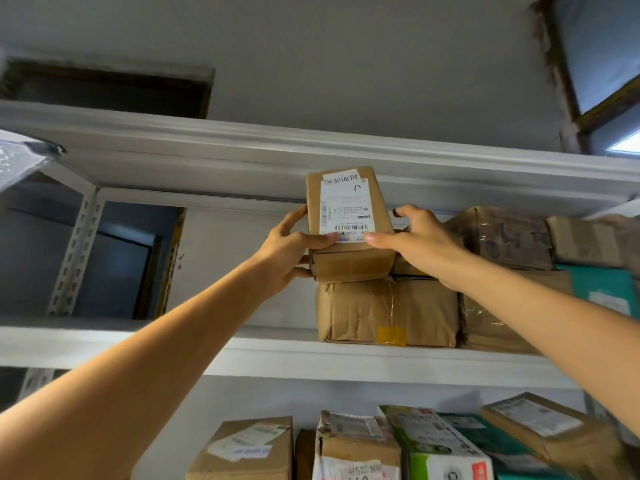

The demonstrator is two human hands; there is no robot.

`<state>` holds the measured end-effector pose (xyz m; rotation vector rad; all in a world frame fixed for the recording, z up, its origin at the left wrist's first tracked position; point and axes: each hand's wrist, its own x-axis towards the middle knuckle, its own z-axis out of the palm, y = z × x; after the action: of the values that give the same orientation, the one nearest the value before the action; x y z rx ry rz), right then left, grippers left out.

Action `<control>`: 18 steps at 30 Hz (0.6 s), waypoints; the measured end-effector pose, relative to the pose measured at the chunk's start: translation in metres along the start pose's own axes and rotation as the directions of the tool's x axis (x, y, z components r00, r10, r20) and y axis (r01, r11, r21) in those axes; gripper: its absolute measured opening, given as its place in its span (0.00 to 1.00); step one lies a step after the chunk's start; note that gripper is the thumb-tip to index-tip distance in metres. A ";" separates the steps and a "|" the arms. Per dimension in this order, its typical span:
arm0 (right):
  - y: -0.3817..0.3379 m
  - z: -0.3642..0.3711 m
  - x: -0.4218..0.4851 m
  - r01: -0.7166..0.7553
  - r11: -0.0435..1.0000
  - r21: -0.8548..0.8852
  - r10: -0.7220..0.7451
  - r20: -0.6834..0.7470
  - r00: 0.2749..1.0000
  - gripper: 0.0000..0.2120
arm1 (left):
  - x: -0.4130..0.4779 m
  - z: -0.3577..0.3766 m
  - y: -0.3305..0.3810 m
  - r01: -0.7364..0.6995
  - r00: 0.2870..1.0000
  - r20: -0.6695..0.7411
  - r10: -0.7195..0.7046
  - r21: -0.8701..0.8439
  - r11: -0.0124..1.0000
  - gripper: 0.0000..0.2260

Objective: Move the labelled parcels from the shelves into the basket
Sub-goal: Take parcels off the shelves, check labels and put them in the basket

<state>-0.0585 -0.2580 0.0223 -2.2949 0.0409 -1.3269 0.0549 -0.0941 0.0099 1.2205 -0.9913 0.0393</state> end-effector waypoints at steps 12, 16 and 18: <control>-0.002 0.005 -0.047 0.277 0.945 0.173 -0.263 -0.100 0.960 0.45 | -0.054 0.003 -0.012 -0.402 0.914 0.069 0.400 0.287 0.869 0.42; 0.009 0.003 -0.074 0.332 0.926 0.182 -0.300 -0.184 0.936 0.47 | -0.076 0.016 -0.026 -0.521 0.848 0.046 0.528 0.256 0.814 0.40; 0.017 -0.007 -0.084 0.324 0.929 0.181 -0.288 -0.199 0.937 0.47 | -0.079 0.029 -0.031 -0.558 0.826 0.062 0.560 0.231 0.797 0.39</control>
<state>-0.1049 -0.2532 -0.0503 -2.0616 -0.4013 -1.5954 0.0053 -0.0928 -0.0653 1.0985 -1.3430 0.6524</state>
